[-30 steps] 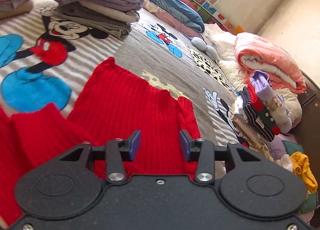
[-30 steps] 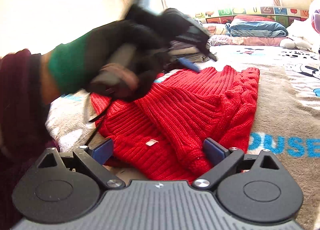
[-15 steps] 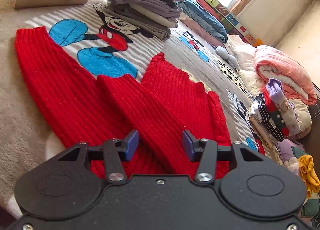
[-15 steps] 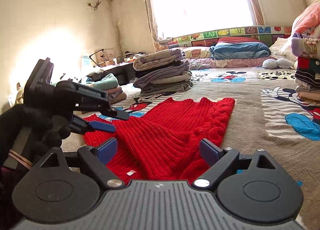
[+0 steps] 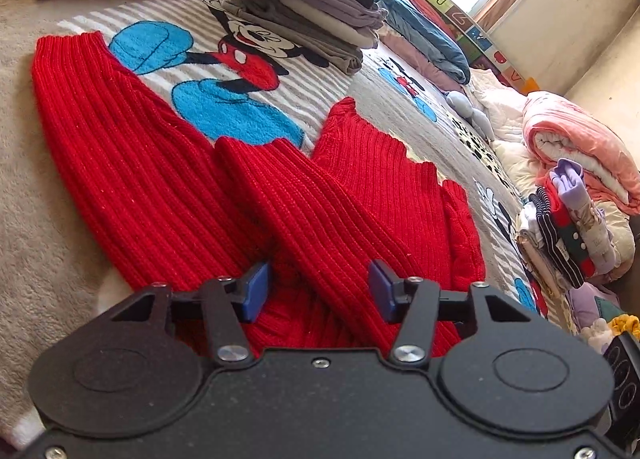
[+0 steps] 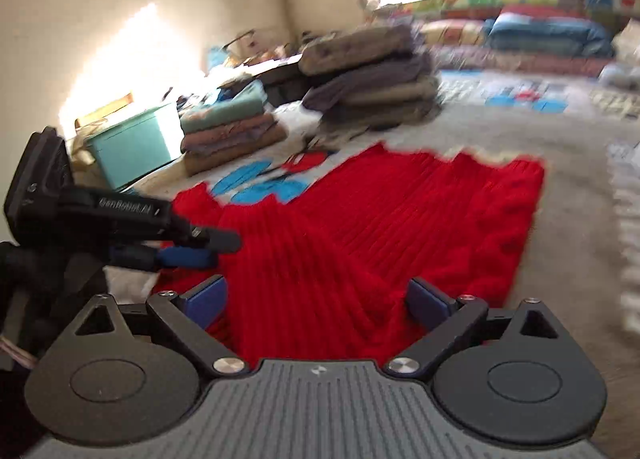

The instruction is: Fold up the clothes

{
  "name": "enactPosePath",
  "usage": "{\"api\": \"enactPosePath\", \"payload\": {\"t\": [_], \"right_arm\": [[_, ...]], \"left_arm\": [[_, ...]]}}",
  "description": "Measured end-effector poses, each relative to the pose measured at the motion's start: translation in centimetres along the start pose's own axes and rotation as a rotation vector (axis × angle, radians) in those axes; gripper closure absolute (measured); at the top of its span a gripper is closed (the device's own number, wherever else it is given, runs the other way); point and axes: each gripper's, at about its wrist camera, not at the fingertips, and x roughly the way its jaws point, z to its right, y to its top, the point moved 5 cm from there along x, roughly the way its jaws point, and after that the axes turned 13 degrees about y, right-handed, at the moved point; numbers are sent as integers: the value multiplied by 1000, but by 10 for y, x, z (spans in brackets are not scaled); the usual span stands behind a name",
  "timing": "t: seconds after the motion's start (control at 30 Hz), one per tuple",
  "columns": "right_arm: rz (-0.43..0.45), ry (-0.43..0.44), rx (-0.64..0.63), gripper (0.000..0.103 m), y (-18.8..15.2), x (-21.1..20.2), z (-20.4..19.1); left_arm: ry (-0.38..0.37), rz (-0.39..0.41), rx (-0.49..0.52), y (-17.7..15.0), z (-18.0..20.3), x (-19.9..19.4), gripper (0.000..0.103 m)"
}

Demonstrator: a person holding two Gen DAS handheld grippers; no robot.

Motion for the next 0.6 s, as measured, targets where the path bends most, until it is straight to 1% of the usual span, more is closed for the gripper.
{"api": "enactPosePath", "payload": {"t": [0.03, 0.07, 0.1, 0.13, 0.2, 0.23, 0.37, 0.5, 0.6], "right_arm": [[-41, -39, -71, 0, -5, 10, -7], [-63, -62, -112, 0, -8, 15, -12], [-64, -67, -115, 0, -8, 15, -14], [-52, -59, -103, 0, -8, 13, -14], [7, -14, -33, 0, -6, 0, -9], [28, -6, -15, 1, -5, -6, -9], [73, -28, -47, 1, -6, -31, -22], [107, -37, -64, 1, -11, -53, -34], [111, -31, -66, 1, -17, -65, -42]], "left_arm": [[4, 7, 5, 0, 1, 0, 51], [8, 15, 9, 0, 1, 0, 51], [11, 23, 14, 0, 2, 0, 51], [14, 32, 18, 0, 3, 0, 51], [19, 46, 22, -1, 3, -1, 51], [21, 53, 23, -2, 4, -1, 51], [10, 69, -2, -2, 1, -1, 51], [-20, 70, -72, 2, -6, 0, 52], [-32, 78, -128, 6, -11, 3, 57]]}}
